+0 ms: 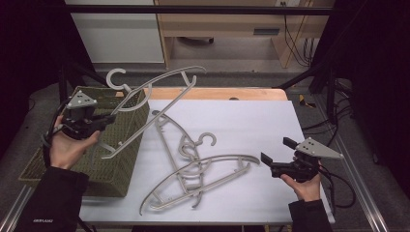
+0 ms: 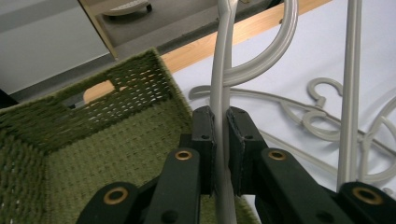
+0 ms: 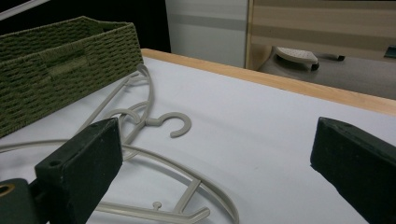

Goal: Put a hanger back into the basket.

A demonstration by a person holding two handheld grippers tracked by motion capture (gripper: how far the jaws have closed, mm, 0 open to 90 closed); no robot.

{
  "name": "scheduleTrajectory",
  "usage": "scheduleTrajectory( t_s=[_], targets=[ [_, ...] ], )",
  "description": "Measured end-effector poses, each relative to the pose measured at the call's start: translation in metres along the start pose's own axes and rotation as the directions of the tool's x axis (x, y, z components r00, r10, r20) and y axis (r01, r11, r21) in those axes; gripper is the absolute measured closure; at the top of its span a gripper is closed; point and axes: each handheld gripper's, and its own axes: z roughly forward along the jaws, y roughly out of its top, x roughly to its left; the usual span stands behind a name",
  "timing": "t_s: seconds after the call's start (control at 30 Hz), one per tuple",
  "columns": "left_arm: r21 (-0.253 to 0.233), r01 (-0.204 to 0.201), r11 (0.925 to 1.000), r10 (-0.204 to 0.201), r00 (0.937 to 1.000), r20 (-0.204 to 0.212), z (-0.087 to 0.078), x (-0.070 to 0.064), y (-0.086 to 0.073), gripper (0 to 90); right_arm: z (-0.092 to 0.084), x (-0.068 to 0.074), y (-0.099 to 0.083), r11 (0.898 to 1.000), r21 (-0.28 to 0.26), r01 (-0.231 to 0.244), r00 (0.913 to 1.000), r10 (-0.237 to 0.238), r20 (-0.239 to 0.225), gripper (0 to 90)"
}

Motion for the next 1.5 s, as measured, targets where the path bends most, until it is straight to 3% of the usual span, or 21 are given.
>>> scheduleTrajectory(
  t_s=[0.4, 0.53, 1.13, 1.5],
  targets=[
    [0.021, 0.028, 0.9994, -0.026, 0.998, -0.057, -0.001, 0.04, -0.02, 81.9, 0.001, 0.0, 0.0, 1.0, 0.005, 0.003, 1.0, -0.003, 0.0, 2.4],
    [0.017, 0.049, 0.9987, -0.048, 0.9971, -0.059, -0.002, 0.052, -0.029, 82.0, 0.002, 0.0, -0.001, 1.0, 0.011, 0.002, 1.0, -0.003, 0.003, 2.3],
    [0.074, 0.062, 0.9953, -0.051, 0.989, -0.139, -0.006, 0.091, -0.058, 82.0, 0.002, 0.0, -0.001, 1.0, 0.009, -0.001, 1.0, 0.001, 0.003, 2.0],
    [0.123, 0.08, 0.9892, -0.056, 0.9806, -0.188, -0.001, 0.106, -0.077, 81.9, 0.004, -0.002, -0.003, 1.0, 0.012, -0.015, 0.9998, 0.015, -0.014, 2.8]
  ],
)
